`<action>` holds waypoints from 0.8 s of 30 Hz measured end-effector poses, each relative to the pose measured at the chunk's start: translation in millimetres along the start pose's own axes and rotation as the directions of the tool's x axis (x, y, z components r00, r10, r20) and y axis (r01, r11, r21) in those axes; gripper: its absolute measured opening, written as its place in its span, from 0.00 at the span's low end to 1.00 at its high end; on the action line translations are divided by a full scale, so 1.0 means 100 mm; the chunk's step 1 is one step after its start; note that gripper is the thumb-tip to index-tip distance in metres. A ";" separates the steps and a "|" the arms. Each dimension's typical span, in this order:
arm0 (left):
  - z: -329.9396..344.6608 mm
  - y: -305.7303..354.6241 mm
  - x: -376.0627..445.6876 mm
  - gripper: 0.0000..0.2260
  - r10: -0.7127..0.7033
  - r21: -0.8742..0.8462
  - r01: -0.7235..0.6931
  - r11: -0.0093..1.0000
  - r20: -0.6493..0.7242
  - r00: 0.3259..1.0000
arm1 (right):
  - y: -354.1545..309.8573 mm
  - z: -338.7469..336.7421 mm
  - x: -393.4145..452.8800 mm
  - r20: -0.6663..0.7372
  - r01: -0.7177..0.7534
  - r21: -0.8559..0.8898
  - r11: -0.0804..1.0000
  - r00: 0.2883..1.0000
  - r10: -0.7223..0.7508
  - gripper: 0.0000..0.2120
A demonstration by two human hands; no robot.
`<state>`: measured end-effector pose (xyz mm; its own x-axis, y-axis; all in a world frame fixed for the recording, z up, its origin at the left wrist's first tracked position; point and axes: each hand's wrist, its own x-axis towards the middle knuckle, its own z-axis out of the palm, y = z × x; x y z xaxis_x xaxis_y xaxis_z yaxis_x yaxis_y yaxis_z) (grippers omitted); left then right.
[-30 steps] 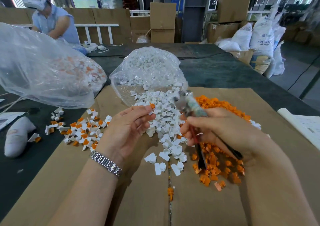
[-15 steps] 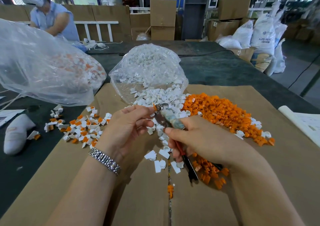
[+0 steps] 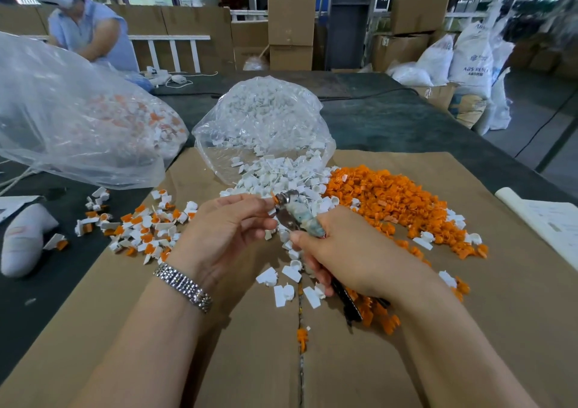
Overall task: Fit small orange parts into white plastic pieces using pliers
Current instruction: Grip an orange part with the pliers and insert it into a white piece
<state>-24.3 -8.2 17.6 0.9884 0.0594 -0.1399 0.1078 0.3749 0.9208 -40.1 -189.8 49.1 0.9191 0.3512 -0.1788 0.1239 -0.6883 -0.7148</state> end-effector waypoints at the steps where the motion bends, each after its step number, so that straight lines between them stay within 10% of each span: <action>1: 0.00 0.00 0.00 0.11 0.006 -0.004 -0.006 1.000 -0.005 1.000 | -0.02 0.03 0.02 -0.025 -0.010 0.002 1.000 1.000 0.010 0.18; 15: -0.05 0.04 -0.01 0.05 0.104 0.064 -0.105 0.992 0.020 0.994 | 0.20 -0.24 0.07 0.234 -0.108 0.524 0.845 0.972 -0.021 0.33; 21: -0.10 0.03 -0.02 0.06 0.192 0.348 -0.139 0.927 -0.124 0.974 | 0.30 -0.43 -0.01 -0.152 0.078 0.417 0.905 0.988 -0.016 0.26; 24: -0.21 0.06 0.02 0.05 0.439 0.734 -0.077 0.675 -0.315 0.842 | 0.34 -0.42 0.02 -0.419 0.071 0.063 0.995 0.907 -0.038 0.22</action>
<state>-24.3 14.0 15.1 0.8453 0.5060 0.1715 0.0751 -0.4304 0.8995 -18.5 -239.9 52.7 0.9857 0.0787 0.1489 0.1653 -0.6199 -0.7670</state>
